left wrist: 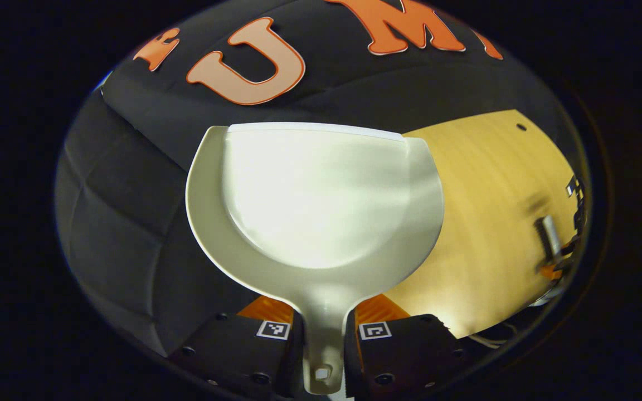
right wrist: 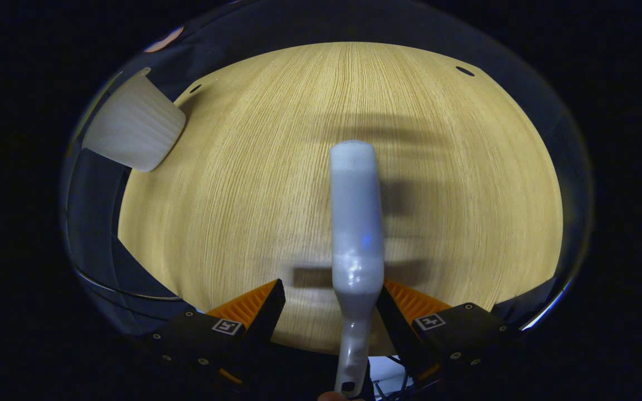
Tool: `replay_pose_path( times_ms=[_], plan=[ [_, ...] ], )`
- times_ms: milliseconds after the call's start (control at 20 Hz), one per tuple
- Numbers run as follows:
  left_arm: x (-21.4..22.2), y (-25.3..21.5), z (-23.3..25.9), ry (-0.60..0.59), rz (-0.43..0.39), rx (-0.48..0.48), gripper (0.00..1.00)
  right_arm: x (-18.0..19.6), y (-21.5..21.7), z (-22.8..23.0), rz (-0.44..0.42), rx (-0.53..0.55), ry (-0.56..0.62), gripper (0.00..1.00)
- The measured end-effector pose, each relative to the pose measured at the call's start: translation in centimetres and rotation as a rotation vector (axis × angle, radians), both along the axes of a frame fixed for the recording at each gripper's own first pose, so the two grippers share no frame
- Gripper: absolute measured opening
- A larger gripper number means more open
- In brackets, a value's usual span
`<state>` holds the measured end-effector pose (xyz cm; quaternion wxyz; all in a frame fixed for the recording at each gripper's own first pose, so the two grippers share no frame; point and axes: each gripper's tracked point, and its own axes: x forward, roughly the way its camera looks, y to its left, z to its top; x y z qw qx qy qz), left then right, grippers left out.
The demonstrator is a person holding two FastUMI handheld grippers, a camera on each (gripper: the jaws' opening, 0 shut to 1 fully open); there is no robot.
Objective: Pick up the small broom and dustpan from the desktop, sweep the trash into the dustpan with the broom, and then empty the trash into the garbage bin.
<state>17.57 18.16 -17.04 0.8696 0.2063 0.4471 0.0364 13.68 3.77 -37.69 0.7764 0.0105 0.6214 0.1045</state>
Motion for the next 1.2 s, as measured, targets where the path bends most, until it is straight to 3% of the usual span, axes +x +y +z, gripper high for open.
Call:
replay_pose_path(
  times_ms=[250,500,850,1200],
  plan=[
    [-2.2,-11.0,-5.0,0.039,-0.075,-0.278,0.30,-0.1,0.0,0.4,0.007,0.010,-0.018,0.97],
    [-6.4,-17.6,-13.7,0.201,0.008,-0.441,0.31,0.5,-1.3,0.7,-0.050,0.010,-0.038,0.97],
    [-10.2,-20.2,-21.4,0.405,0.120,-0.503,0.31,0.8,-1.0,1.0,-0.066,0.015,-0.046,0.97],
    [-10.8,-20.3,-24.2,0.515,0.113,-0.462,0.31,0.7,-0.8,1.1,-0.059,0.018,-0.044,0.97]
  ],
)
